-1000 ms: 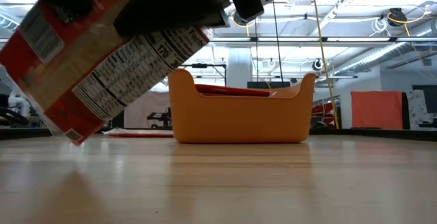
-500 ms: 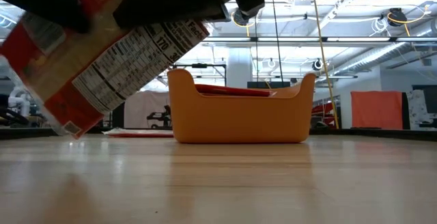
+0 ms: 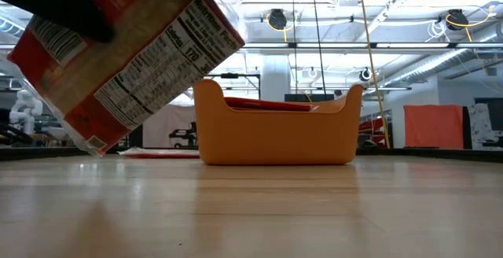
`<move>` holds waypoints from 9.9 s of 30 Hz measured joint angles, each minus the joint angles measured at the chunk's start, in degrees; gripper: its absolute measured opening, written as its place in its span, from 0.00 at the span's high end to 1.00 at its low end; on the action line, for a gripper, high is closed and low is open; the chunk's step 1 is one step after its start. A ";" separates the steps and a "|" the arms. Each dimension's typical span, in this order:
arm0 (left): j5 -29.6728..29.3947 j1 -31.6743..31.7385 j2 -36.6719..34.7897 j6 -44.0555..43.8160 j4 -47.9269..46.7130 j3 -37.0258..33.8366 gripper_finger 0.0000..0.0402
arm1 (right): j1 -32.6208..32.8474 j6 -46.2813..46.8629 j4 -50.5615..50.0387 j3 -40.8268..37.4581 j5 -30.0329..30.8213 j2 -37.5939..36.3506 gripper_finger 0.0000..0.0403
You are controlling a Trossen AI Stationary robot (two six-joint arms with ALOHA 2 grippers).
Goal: Sort popcorn bags into baskets
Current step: Put the red popcorn bag into the orange bin
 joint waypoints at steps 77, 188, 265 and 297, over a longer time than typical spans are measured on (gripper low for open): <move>-21.04 35.68 12.24 33.27 6.41 17.91 0.91 | 18.78 44.85 -28.74 -9.64 14.87 -10.70 0.57; -9.02 -2.01 -15.69 -12.94 -2.97 -3.98 0.77 | 15.08 53.03 -43.62 1.62 -23.24 -13.27 0.60; -8.78 -6.24 -15.58 -0.94 23.41 -12.90 0.77 | 18.59 52.04 -38.40 -11.66 -25.42 -9.29 0.64; -8.80 -5.74 -15.58 -0.58 23.50 -12.90 0.77 | 15.71 29.63 -52.20 -9.55 -20.27 -7.58 0.64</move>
